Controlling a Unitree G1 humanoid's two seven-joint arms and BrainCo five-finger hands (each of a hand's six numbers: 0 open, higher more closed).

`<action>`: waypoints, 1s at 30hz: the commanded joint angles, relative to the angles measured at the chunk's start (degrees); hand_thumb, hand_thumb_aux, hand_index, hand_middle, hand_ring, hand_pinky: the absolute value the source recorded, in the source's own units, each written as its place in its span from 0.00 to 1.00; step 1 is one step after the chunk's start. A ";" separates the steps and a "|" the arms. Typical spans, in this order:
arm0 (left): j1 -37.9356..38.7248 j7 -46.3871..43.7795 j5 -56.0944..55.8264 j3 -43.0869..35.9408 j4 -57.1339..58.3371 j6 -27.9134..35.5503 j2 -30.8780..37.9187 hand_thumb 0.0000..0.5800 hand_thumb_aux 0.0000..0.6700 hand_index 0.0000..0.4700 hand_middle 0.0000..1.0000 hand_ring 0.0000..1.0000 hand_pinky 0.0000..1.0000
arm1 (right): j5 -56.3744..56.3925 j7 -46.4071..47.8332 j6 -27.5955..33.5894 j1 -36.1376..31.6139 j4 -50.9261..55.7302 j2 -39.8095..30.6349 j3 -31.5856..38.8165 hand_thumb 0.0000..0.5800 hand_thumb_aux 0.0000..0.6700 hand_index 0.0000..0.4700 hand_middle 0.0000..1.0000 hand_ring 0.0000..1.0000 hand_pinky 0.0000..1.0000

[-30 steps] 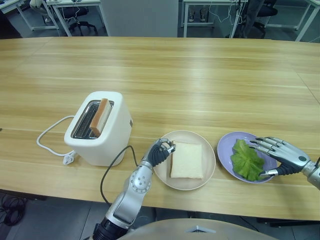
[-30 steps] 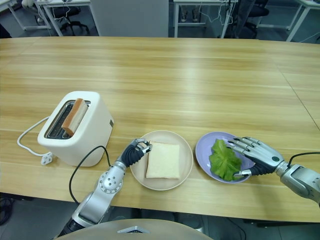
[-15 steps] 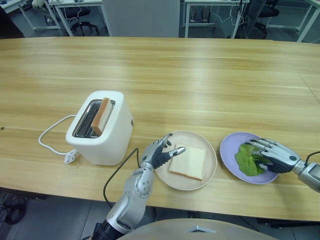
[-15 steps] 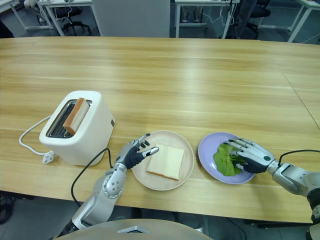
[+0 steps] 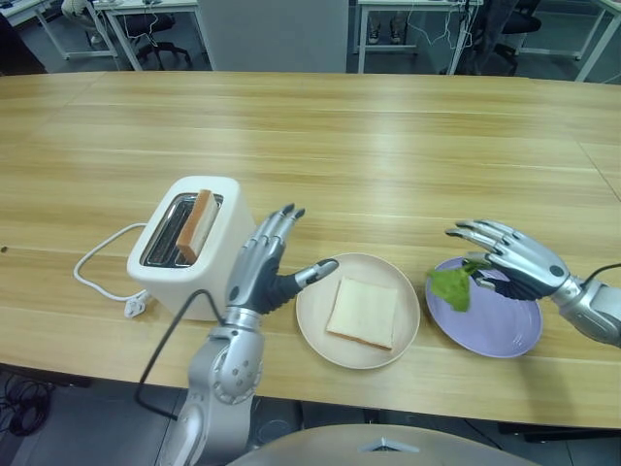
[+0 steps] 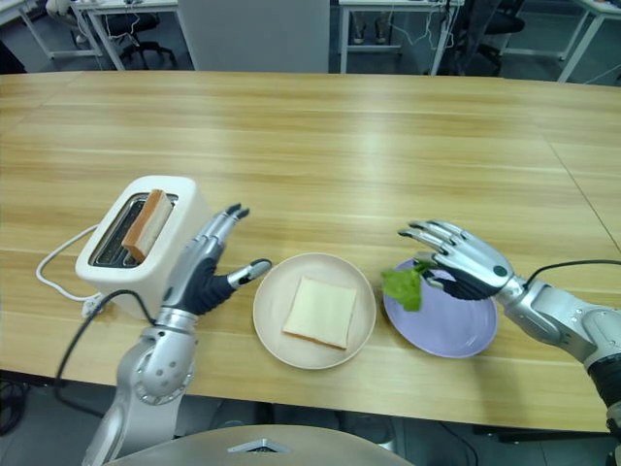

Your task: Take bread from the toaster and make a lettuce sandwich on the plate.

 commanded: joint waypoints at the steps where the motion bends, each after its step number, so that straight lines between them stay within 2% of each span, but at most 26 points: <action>1: 2.46 -2.55 4.21 4.36 -5.80 -1.14 -0.26 0.00 0.00 0.00 0.00 0.00 0.00 | 6.06 9.10 4.51 1.67 -10.22 4.33 -1.01 1.00 1.00 0.98 0.00 0.00 0.00; 4: 4.73 -4.53 5.49 9.22 -7.55 -1.51 -0.22 0.00 0.00 0.00 0.00 0.00 0.00 | 6.46 14.52 6.65 1.87 -14.37 9.33 1.06 1.00 1.00 0.98 0.00 0.00 0.00; 9: 7.06 -6.24 4.27 17.17 -7.45 -2.53 -0.24 0.00 0.00 0.00 0.00 0.00 0.00 | 2.09 19.01 7.02 0.76 -13.83 15.91 4.74 1.00 1.00 0.98 0.00 0.00 0.00; 15: 10.28 -6.38 4.24 24.27 -5.04 -4.76 -0.17 0.00 0.00 0.00 0.00 0.00 0.00 | -7.08 18.26 6.07 -1.00 -6.75 18.62 8.59 1.00 1.00 0.98 0.00 0.00 0.00; 19: 11.30 -5.74 4.38 27.12 -3.41 -6.30 -0.55 0.00 0.00 0.00 0.00 0.00 0.00 | -15.83 14.28 8.09 -2.28 -1.69 19.28 11.34 1.00 1.00 0.98 0.00 0.00 0.00; 20: 11.32 -5.71 4.41 27.48 -3.08 -6.67 -0.63 0.00 0.00 0.00 0.00 0.00 0.00 | -16.88 13.37 8.43 -2.30 -1.13 19.38 11.63 0.93 0.73 0.72 0.00 0.00 0.00; 23: 11.48 -5.88 4.83 28.00 -1.86 -7.78 -0.68 0.00 0.00 0.00 0.00 0.00 0.00 | -19.48 9.94 10.18 -2.46 -1.04 19.90 11.44 0.97 0.83 0.81 0.00 0.00 0.00; 24: 11.69 -5.78 4.95 28.15 -1.53 -8.19 -0.85 0.00 0.00 0.00 0.00 0.00 0.00 | -20.21 9.14 10.96 -2.60 -1.06 20.06 11.35 0.88 0.65 0.63 0.00 0.00 0.00; 25: 11.94 -5.63 5.01 28.32 -1.34 -8.55 -1.07 0.00 0.00 0.00 0.00 0.00 0.00 | -20.78 8.60 11.59 -2.70 -1.11 20.15 11.33 0.00 0.00 0.00 0.00 0.00 0.00; 30: 12.34 -5.39 5.96 29.31 0.01 -9.74 -1.87 0.00 0.00 0.00 0.00 0.00 0.00 | -20.00 7.44 12.59 -2.24 -2.94 19.92 10.69 0.00 0.00 0.00 0.00 0.00 0.00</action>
